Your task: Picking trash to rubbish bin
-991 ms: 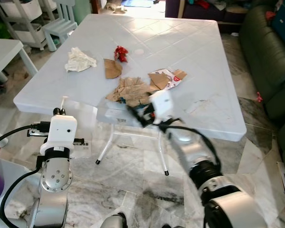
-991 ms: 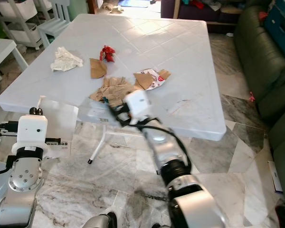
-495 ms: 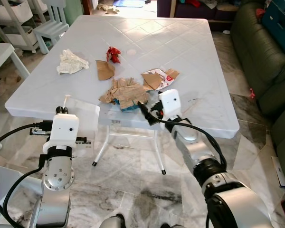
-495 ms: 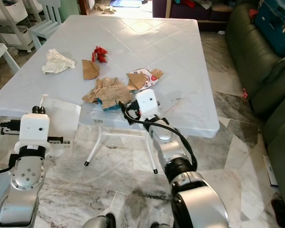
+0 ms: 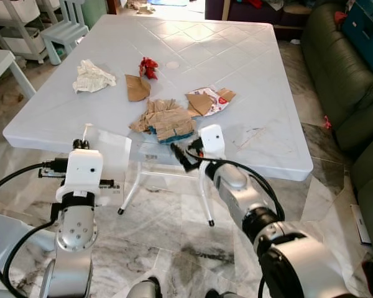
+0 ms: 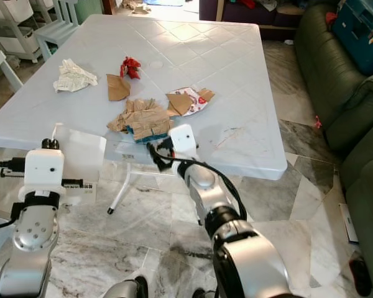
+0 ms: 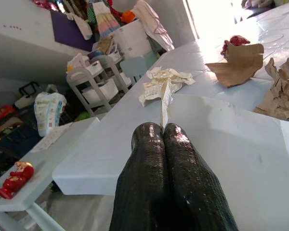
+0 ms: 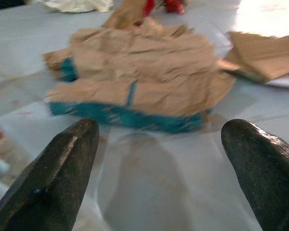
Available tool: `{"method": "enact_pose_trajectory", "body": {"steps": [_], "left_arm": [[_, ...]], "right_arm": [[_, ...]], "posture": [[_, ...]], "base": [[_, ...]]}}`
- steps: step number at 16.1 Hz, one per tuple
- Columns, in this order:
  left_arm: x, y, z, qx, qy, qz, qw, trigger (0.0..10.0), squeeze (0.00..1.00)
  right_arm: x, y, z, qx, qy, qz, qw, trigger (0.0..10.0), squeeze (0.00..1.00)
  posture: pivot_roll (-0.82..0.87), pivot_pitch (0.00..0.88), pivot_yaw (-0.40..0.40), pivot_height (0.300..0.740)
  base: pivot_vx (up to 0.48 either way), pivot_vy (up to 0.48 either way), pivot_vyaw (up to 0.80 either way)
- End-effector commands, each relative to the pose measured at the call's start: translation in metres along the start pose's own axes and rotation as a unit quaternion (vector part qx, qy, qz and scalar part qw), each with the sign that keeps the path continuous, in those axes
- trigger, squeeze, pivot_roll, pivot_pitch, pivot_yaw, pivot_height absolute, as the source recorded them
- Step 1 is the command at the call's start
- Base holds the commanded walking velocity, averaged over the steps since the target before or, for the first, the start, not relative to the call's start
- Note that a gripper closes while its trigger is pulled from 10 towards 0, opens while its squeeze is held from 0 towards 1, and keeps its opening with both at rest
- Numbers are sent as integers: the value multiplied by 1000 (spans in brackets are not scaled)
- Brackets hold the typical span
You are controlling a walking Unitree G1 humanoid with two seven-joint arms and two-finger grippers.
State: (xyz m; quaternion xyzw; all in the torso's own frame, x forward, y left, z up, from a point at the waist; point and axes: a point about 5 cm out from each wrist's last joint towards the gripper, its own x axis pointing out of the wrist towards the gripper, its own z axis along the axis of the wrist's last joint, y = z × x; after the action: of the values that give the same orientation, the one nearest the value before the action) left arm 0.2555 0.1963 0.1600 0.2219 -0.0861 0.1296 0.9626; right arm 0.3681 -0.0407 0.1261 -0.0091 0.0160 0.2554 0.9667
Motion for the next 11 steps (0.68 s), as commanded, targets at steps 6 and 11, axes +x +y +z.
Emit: {"method": "enact_pose_trajectory", "body": {"steps": [6, 11], "left_arm": [[-9, 4, 3, -8, 0, -9, 1000, 10000, 0], [-11, 7, 4, -7, 3, -11, 1000, 10000, 0]], "right_arm": [[0, -13, -1, 4, 22, -46, 999, 0, 0], [1, -11, -1, 11, 25, -46, 999, 0, 0]], "posture": [[221, 187, -83, 740], [231, 198, -82, 740]], "base": [[0, 0, 0], [0, 0, 0]]}}
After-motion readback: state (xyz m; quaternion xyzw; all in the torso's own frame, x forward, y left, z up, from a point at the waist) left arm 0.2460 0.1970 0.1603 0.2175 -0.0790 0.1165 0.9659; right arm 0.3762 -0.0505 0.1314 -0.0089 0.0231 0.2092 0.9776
